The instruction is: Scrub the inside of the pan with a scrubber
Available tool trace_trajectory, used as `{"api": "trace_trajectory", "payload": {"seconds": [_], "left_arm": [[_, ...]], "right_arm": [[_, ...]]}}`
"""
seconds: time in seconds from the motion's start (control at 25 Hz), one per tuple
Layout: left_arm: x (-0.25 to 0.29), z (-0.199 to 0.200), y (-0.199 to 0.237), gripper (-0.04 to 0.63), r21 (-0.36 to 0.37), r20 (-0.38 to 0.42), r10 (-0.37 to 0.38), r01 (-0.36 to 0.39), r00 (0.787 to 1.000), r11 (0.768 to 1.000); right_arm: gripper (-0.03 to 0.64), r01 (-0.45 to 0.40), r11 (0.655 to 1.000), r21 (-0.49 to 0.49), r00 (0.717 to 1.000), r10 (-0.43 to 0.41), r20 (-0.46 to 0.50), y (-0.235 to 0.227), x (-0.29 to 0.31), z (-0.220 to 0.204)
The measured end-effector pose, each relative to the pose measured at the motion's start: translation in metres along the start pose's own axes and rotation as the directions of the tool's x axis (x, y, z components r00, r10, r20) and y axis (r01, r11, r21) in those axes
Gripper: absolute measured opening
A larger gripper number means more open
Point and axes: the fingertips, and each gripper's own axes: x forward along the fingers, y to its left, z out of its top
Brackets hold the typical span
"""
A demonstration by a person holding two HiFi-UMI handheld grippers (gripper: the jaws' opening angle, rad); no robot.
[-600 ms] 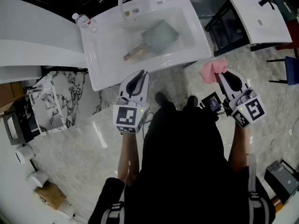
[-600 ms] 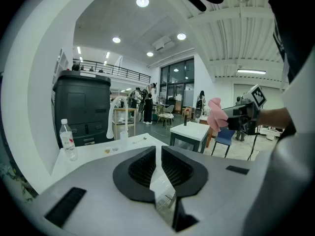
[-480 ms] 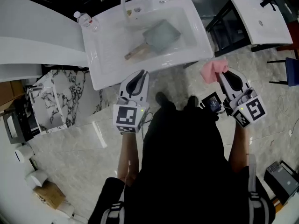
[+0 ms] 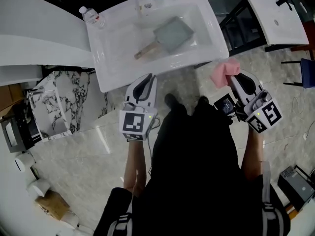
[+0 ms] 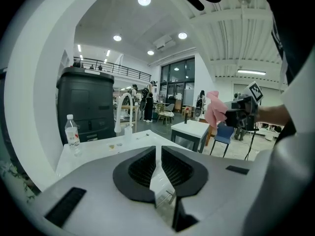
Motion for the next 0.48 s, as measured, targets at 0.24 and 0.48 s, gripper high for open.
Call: {"api": "trace_trajectory", "payload": {"seconds": [0.24,0.48], "left_arm": [[0.006,-0.017,0.008,0.06,-0.022,-0.038,-0.003,0.003,0.999,1.0],[0.014,-0.023,0.019,0.06,-0.025,-0.067,0.028,-0.03,0.997,0.999]], "right_arm": [[0.035,0.054,0.992,0.111,0.998,-0.058,0.029,-0.017,0.002,-0.003],[0.035,0.028,0.991,0.129,1.0,-0.029,0.007,-0.03,0.02,-0.013]]}}
